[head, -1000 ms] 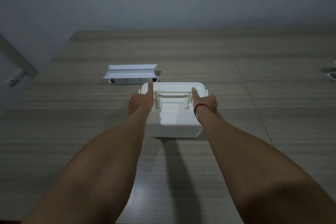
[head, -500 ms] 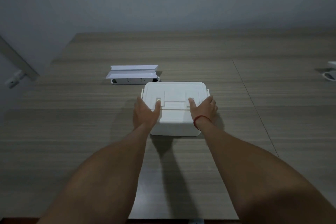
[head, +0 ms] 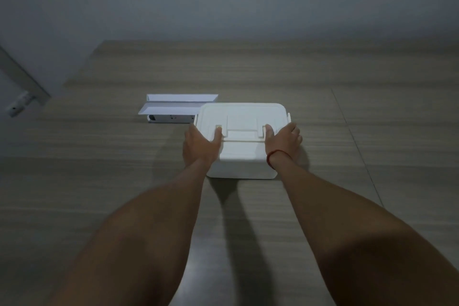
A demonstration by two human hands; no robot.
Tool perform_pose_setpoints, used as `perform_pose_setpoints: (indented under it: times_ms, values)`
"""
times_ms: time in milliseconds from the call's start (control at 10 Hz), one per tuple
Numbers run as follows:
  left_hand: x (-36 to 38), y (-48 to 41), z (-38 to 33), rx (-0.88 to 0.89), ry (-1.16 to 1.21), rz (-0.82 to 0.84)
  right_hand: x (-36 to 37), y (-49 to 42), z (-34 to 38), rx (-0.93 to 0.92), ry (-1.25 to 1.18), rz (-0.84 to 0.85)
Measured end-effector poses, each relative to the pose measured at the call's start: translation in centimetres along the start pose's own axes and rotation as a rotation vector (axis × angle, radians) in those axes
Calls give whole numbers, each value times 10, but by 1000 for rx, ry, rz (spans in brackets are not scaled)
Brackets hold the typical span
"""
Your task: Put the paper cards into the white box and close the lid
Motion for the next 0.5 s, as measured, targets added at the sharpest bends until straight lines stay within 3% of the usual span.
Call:
perform_pose_setpoints:
  times_ms: [200, 500]
  values:
    - [0, -6, -4, 17, -110, 41, -1, -5, 7, 38, 70, 17]
    - [-2, 47, 21, 347, -368, 159, -18, 67, -16, -158, 217, 248]
Point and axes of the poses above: each hand's wrist, its own y-axis away from the middle knuckle, its own x-axis out of the palm, z = x × y, the point moved 1 cm from there along -y, towards the middle knuckle, and after that the axes turned 15 degrees about z, right-handed, at the moved point
